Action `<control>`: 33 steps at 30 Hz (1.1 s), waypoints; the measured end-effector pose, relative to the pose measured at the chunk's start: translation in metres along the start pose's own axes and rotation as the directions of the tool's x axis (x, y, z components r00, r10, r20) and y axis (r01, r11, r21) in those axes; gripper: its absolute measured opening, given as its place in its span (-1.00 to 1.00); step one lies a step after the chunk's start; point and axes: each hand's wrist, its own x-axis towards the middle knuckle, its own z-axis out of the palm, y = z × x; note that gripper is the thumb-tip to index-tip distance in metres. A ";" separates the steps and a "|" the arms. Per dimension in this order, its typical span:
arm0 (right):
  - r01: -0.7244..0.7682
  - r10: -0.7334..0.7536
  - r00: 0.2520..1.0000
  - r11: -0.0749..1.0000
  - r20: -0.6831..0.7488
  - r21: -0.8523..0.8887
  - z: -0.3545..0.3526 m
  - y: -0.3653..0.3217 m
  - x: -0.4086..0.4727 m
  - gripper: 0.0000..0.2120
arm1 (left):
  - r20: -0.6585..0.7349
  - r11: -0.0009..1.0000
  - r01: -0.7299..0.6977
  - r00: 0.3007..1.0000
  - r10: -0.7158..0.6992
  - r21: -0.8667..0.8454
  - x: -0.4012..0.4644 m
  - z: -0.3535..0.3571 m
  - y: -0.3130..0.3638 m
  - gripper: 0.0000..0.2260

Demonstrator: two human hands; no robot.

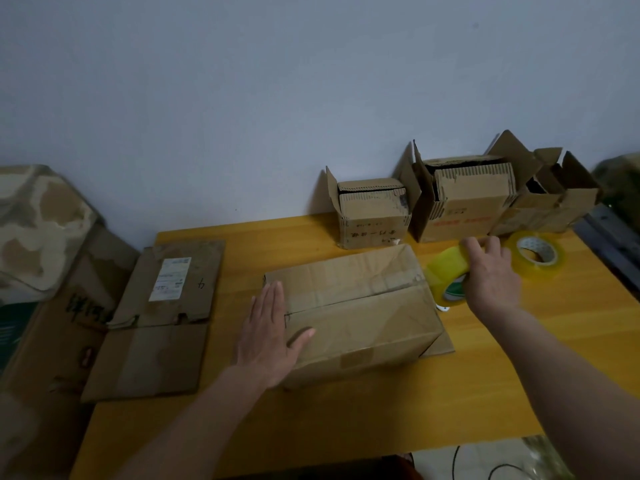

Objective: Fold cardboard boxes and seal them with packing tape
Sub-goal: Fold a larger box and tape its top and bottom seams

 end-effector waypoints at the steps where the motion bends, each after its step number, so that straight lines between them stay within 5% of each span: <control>1: 0.005 -0.005 1.000 1.000 0.004 0.004 0.002 0.001 0.002 -0.54 | -0.001 1.000 0.000 1.000 0.000 0.004 0.000 -0.001 0.001 0.01; 14: -0.045 0.041 0.998 0.994 0.045 0.099 0.022 0.009 -0.009 -0.55 | 0.021 0.999 0.000 1.000 0.001 -0.044 0.010 -0.008 -0.001 -0.09; 19: -0.009 0.003 0.998 0.994 0.056 0.109 0.029 0.003 -0.024 -0.59 | 0.053 0.993 -0.041 0.998 0.035 0.113 0.037 -0.021 -0.020 -0.05; 24: -0.049 0.043 0.994 0.997 0.100 0.064 0.029 -0.008 -0.041 -0.62 | 0.056 0.995 0.063 0.996 -0.068 0.079 0.043 -0.024 -0.002 -0.10; 33: 0.004 -0.028 0.970 0.995 0.243 0.099 0.033 -0.041 -0.073 -0.36 | 0.129 0.978 -0.204 0.972 0.196 0.048 0.024 -0.004 0.110 0.04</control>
